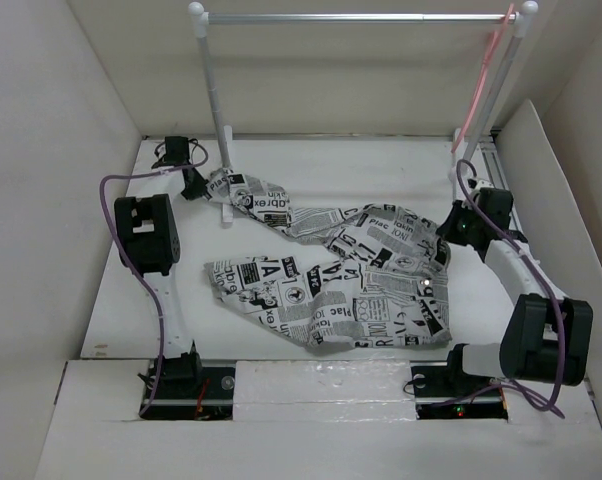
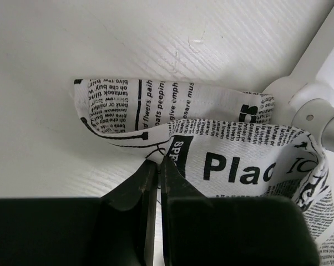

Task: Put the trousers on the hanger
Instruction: Flatten out the trousers at the center of the board.

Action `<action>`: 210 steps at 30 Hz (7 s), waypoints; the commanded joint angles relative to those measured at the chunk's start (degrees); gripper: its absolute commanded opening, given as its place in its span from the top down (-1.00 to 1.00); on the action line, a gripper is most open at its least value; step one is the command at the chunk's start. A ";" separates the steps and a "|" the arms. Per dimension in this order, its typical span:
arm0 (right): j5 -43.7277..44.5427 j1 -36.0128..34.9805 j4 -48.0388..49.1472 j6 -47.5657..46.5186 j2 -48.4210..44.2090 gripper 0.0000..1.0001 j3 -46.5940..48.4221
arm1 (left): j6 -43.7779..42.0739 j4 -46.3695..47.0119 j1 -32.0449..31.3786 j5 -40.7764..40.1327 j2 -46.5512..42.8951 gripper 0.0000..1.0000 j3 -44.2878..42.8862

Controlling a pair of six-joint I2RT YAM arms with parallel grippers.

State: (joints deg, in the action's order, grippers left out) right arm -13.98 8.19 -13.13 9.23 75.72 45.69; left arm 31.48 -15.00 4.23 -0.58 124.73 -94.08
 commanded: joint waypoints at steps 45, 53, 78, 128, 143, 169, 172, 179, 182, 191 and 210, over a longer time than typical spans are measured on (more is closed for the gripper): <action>-7.90 9.57 12.60 8.08 5.49 1.00 4.94 | 7.98 1.74 17.66 4.63 -29.38 -0.01 22.39; -10.10 8.95 15.94 7.55 4.08 1.00 2.38 | 7.01 -4.41 18.18 1.19 -16.54 0.05 12.70; -11.60 8.95 10.05 7.37 1.01 1.00 11.34 | 11.66 1.11 18.09 13.49 -21.60 1.00 -1.53; -0.96 20.20 -6.48 4.91 0.30 1.00 20.85 | 13.24 11.03 20.91 13.49 -56.08 1.00 10.91; -2.19 18.54 -6.57 2.98 14.27 1.00 28.22 | 15.28 26.78 20.29 23.79 -41.58 1.00 9.70; -2.99 16.34 -1.99 4.04 35.20 0.81 42.11 | 6.23 20.40 30.75 20.28 -37.28 -0.07 47.35; -3.34 15.72 -0.68 5.09 32.48 -0.02 39.92 | 5.16 13.01 29.88 15.19 -39.72 -0.43 43.38; -2.02 13.01 1.00 8.08 21.67 -0.63 32.46 | 5.17 11.69 16.18 1.29 -40.14 -0.60 34.19; -1.85 9.23 1.35 7.47 15.35 -0.07 26.06 | 4.11 5.81 9.41 1.55 -29.41 -0.39 26.27; -9.04 -26.24 -1.20 -5.88 3.99 0.97 12.40 | 2.61 7.98 -0.10 3.91 -42.54 0.85 41.85; 7.11 -65.67 -6.22 -13.64 32.82 -0.27 35.18 | 4.55 6.83 2.63 12.62 -55.11 0.45 40.64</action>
State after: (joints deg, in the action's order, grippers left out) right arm -11.09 -56.75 -21.26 -5.72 109.65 83.37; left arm 36.07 -8.40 6.85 10.55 71.02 -53.32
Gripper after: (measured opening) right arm 0.633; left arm 0.273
